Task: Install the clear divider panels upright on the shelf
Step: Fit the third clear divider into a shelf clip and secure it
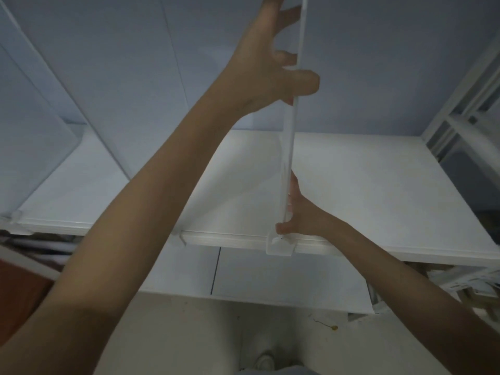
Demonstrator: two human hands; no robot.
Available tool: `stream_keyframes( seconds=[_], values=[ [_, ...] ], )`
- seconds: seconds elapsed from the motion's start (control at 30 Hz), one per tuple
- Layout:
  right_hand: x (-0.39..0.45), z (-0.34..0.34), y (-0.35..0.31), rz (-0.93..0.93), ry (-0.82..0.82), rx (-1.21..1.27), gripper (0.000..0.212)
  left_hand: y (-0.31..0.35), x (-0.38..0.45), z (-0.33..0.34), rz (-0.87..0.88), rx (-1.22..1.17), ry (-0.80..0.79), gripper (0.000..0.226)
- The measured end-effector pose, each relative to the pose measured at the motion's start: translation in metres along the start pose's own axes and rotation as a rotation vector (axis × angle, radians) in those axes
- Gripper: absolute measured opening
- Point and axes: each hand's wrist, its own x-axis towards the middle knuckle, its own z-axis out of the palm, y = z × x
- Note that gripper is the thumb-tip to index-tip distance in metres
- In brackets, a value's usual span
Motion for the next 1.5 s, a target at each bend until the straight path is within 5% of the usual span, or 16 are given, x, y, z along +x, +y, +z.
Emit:
stream_keyframes(
  seconds=[0.53, 1.07, 1.17, 1.33, 1.5],
  values=[
    [-0.005, 0.005, 0.007, -0.032, -0.002, -0.059, 0.139, -0.01, -0.009, 0.009, 0.206, 0.059, -0.041, 0.112],
    [-0.034, 0.0, 0.01, 0.012, -0.022, -0.021, 0.132, -0.008, -0.026, 0.013, 0.056, -0.074, -0.1, 0.11],
    [-0.044, -0.001, 0.015, 0.065, 0.054, 0.013, 0.111, -0.03, -0.045, 0.019, -0.051, -0.132, -0.137, 0.109],
    [-0.065, 0.012, 0.034, 0.208, 0.199, 0.205, 0.028, -0.096, -0.096, 0.035, -0.237, -0.015, -0.145, 0.105],
    [-0.078, 0.022, 0.025, 0.402, 0.371, 0.628, 0.016, -0.165, -0.152, 0.058, -0.359, 0.396, -0.398, 0.104]
  ],
)
